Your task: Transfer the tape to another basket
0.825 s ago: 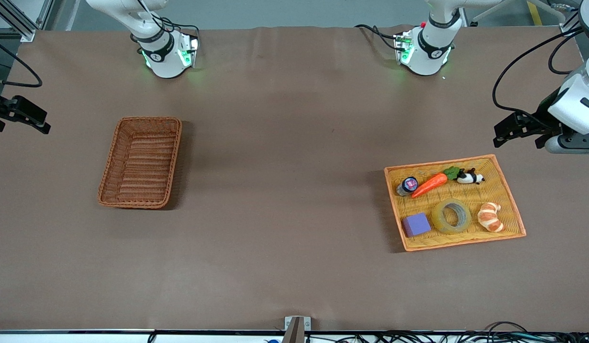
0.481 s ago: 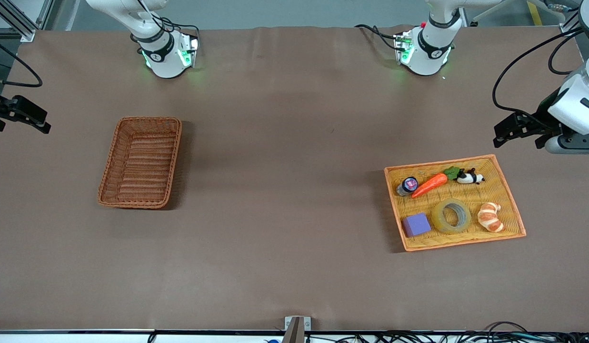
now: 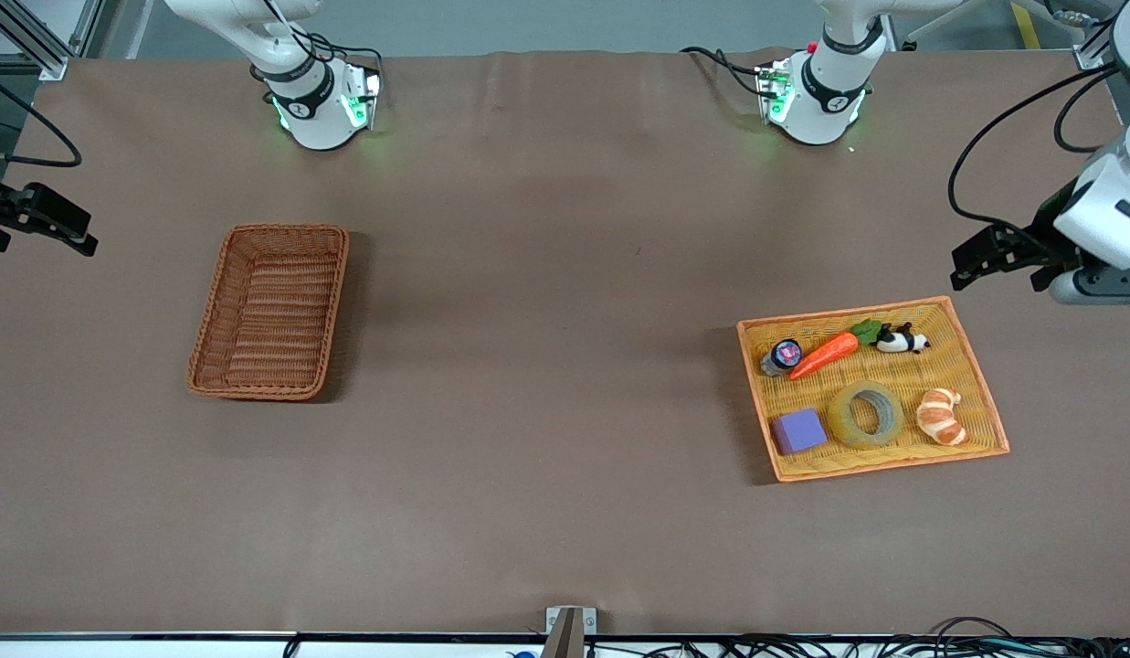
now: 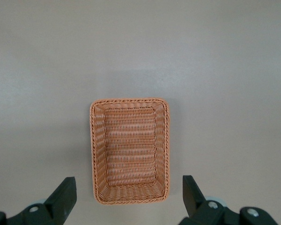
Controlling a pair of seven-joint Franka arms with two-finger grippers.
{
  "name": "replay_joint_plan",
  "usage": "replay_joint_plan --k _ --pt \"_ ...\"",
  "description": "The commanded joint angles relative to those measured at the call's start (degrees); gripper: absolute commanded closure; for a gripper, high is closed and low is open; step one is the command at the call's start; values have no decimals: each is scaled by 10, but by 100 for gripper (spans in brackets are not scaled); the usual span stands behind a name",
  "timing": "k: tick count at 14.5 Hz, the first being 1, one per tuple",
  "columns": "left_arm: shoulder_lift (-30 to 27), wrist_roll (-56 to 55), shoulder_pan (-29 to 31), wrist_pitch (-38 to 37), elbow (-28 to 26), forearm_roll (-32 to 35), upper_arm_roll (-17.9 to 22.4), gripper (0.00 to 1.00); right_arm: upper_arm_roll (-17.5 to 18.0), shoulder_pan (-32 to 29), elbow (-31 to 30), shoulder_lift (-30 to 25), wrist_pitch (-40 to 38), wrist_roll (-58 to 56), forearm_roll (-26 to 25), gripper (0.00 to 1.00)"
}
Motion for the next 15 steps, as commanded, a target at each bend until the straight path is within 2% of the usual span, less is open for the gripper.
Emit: replay_joint_plan --k 1,8,15 --pt "53 8 13 24 11 25 3 0 0 -2 -7 -7 -2 -4 13 0" --pt "190 9 36 149 11 29 2 0 0 -1 -7 -8 -14 -5 13 0" --pt "288 -2 34 250 6 32 3 0 0 -1 -7 -7 -14 -4 13 0"
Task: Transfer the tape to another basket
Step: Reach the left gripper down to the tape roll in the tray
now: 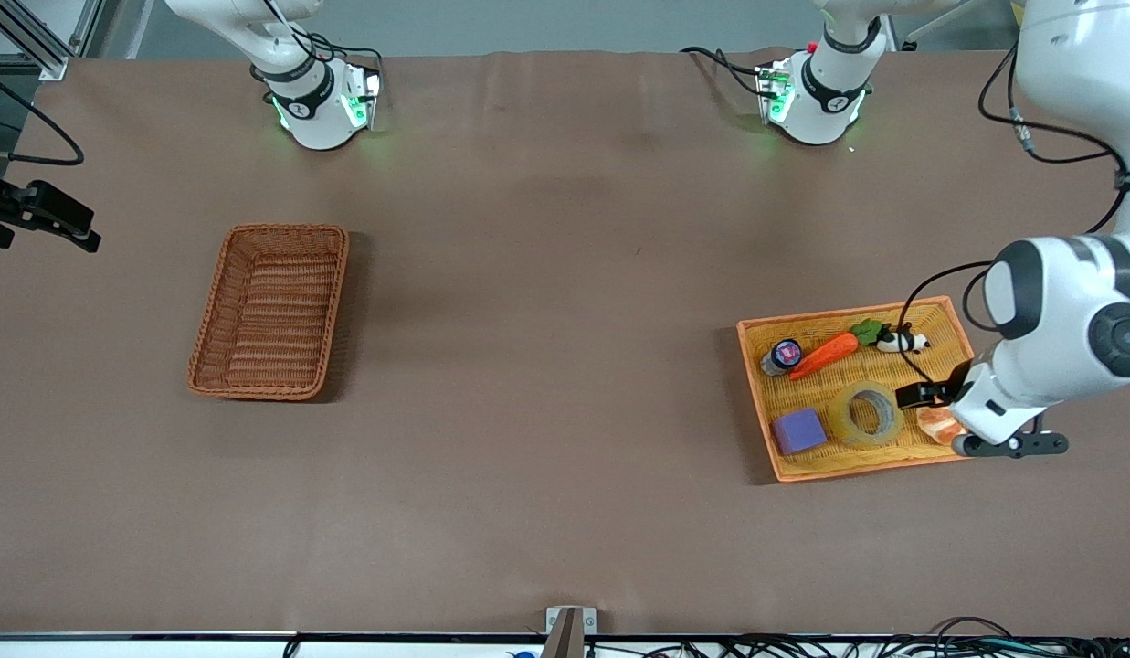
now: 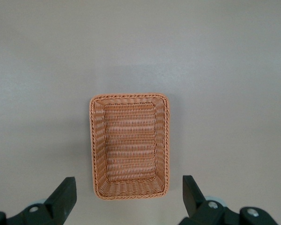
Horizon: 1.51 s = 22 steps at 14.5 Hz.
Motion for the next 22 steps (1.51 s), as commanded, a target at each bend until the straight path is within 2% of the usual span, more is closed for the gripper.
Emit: replay_joint_plan --k 1,8,10,11,14,17,22 --pt "33 -1 2 27 7 7 0 0 0 -1 -6 -7 -1 -4 13 0" --pt "83 1 4 29 2 5 -1 0 0 -1 -6 -7 -1 -5 13 0" --pt "95 -4 5 44 0 4 -1 5 0 0 -6 -8 -1 -4 13 0" --pt "97 -5 4 45 -1 4 0 13 0 0 -6 -7 -1 -4 13 0" --pt "98 -6 7 45 -1 0 -1 63 -1 0 -5 -7 0 -5 13 0" --pt "98 -11 7 45 -1 -2 -1 98 0 0 -5 -7 -1 -4 13 0" --pt "79 -41 5 37 11 4 -1 100 -1 0 -5 -7 -1 -5 13 0"
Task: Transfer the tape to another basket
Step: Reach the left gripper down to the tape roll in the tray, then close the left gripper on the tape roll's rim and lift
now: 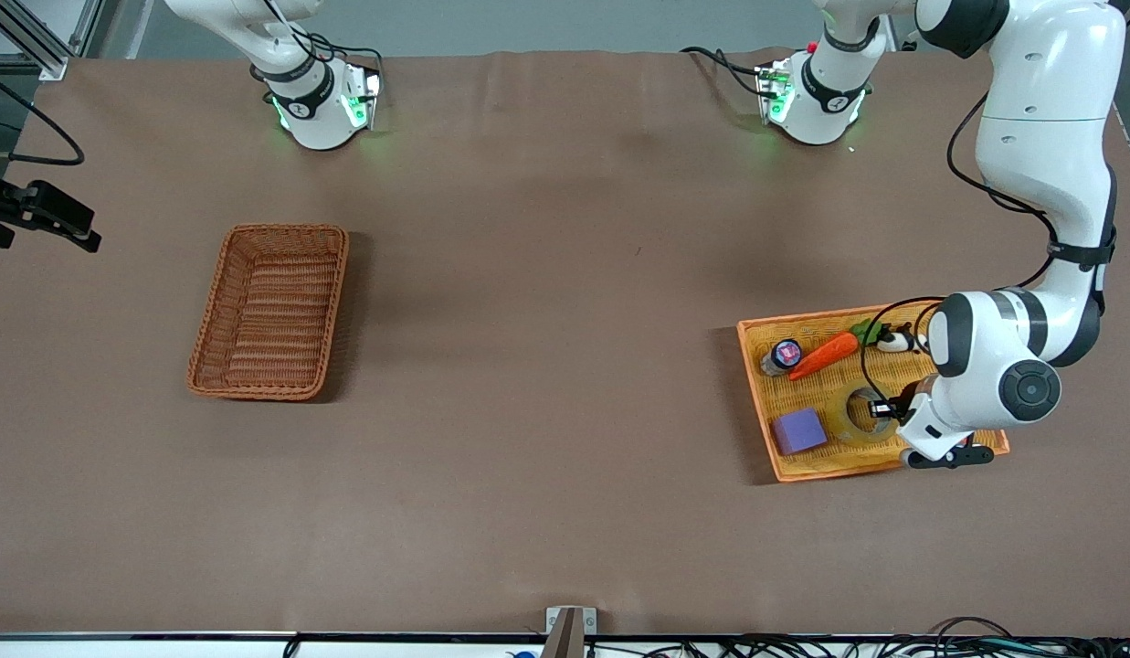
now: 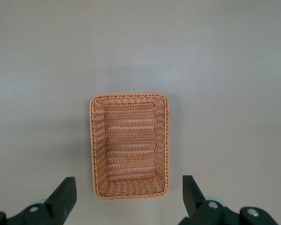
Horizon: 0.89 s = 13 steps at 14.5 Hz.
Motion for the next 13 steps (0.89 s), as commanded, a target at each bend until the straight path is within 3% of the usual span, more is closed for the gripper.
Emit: replay_joint_plan --k 1,3,7,11,13 --pt "-35 -10 -1 -5 13 6 -2 100 -1 0 -5 -7 -1 -5 13 0" --pt "-72 -10 -8 -34 32 6 -4 100 -1 0 -5 -7 -1 -5 13 0" --pt "-127 -15 -7 -151 77 6 -66 100 -1 0 -5 -7 -1 -5 13 0" --pt "-141 -33 -13 -160 97 5 -161 100 -1 0 -5 -7 -1 -5 13 0" --pt "-134 -93 -43 -160 98 7 -190 100 -1 0 -5 -7 -1 -5 13 0"
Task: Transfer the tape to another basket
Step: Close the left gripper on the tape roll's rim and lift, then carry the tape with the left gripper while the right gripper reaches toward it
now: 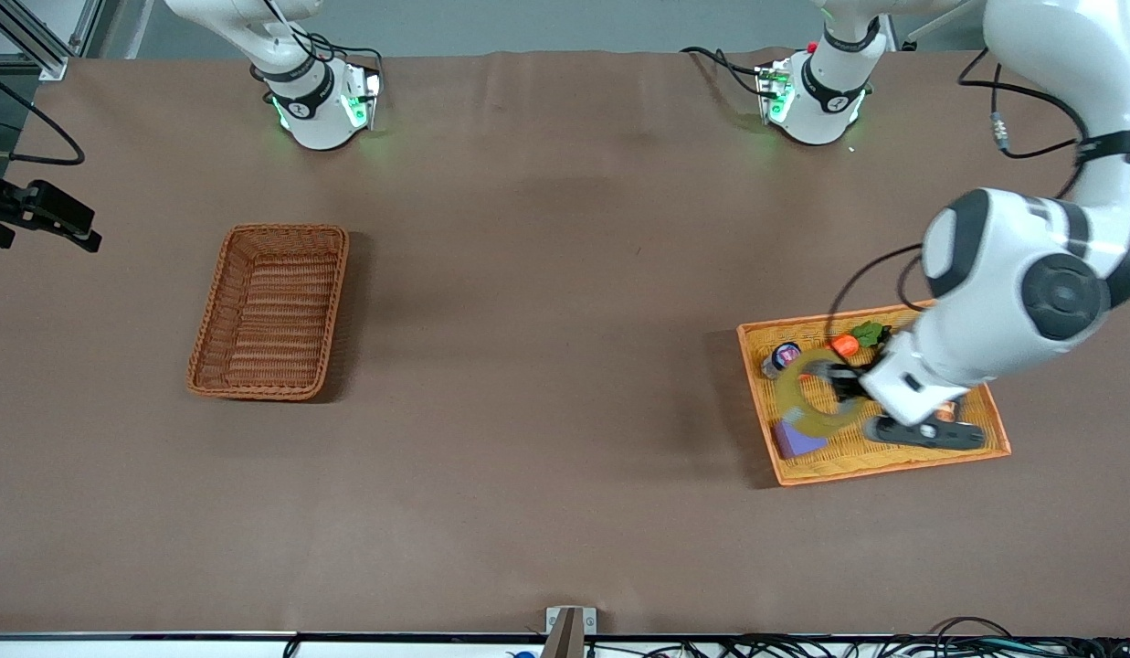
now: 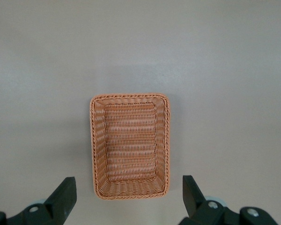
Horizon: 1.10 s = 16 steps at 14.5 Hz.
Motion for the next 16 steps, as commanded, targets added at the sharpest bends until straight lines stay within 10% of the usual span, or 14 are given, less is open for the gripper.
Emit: replay_joint_plan --k 1,7,16 --pt "23 -89 -61 -8 14 5 -22 100 -1 -1 -5 -7 -1 -5 13 0" --pt "170 -321 -260 -1 116 4 -15 95 -1 0 -6 -7 5 -6 13 0" --pt "316 -338 -363 154 203 1 6 92 3 55 -98 13 107 3 13 0"
